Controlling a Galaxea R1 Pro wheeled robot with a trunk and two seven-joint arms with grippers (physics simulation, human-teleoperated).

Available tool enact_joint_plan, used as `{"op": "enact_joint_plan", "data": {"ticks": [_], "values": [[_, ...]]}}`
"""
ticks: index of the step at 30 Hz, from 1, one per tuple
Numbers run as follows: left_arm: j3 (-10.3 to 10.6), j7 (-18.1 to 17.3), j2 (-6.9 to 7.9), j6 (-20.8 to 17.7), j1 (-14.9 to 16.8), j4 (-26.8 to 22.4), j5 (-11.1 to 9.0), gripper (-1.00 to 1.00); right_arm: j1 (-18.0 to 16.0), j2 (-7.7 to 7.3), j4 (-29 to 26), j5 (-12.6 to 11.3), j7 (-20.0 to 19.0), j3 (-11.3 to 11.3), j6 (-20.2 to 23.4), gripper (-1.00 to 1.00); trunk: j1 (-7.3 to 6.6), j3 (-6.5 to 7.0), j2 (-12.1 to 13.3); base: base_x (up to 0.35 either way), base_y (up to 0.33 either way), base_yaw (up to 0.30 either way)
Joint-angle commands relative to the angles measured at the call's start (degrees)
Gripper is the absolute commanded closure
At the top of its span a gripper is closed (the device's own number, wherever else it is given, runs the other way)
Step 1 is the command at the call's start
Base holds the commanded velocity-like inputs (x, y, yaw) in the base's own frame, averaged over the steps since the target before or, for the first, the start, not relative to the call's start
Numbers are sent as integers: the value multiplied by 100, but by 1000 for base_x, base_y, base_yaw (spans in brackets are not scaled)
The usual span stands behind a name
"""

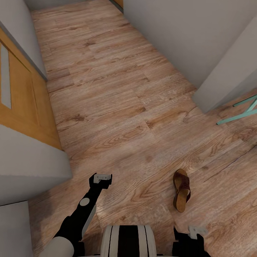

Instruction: Pick up the two gym shoes and the two sandals from the corridor floor and place them onto the hallstand (shoe rack) in the corridor, making sure they are on the rack and not on the floor. Arrange them so the two gym shoes are next to each other and the two sandals are next to each other.

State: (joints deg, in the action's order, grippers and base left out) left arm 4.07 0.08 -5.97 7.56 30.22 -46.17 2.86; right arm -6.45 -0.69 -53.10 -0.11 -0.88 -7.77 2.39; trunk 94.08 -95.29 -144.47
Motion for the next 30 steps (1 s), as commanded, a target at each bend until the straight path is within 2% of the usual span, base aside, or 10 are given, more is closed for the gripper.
{"op": "enact_joint_plan", "data": {"ticks": [1,16,22,26,28,30], "values": [[-3,1,-1,17,2,2,30,-100,1,0,14,0,-9,-5,25,-100,-1,-3,-1,0,0,0],[-3,1,-1,17,2,2,29,-100,1,-3,85,9,-9,-5,24,-100,-1,-3,-1,0,0,0],[6,1,-1,17,2,2,30,-100,-13,-9,58,11,-9,-5,25,-100,-1,-3,-1,136,0,0],[40,1,-1,17,2,2,30,-100,-292,-6,73,8,-9,-5,25,-100,-1,-3,-1,45,0,0],[185,1,-1,17,2,9,29,-100,-564,-9,86,9,-9,-5,25,-100,-1,-3,-1,10,0,0],[231,1,-1,17,2,10,29,-100,-605,-10,87,10,-9,-5,25,-100,-1,-3,-1,3,0,0]]}}
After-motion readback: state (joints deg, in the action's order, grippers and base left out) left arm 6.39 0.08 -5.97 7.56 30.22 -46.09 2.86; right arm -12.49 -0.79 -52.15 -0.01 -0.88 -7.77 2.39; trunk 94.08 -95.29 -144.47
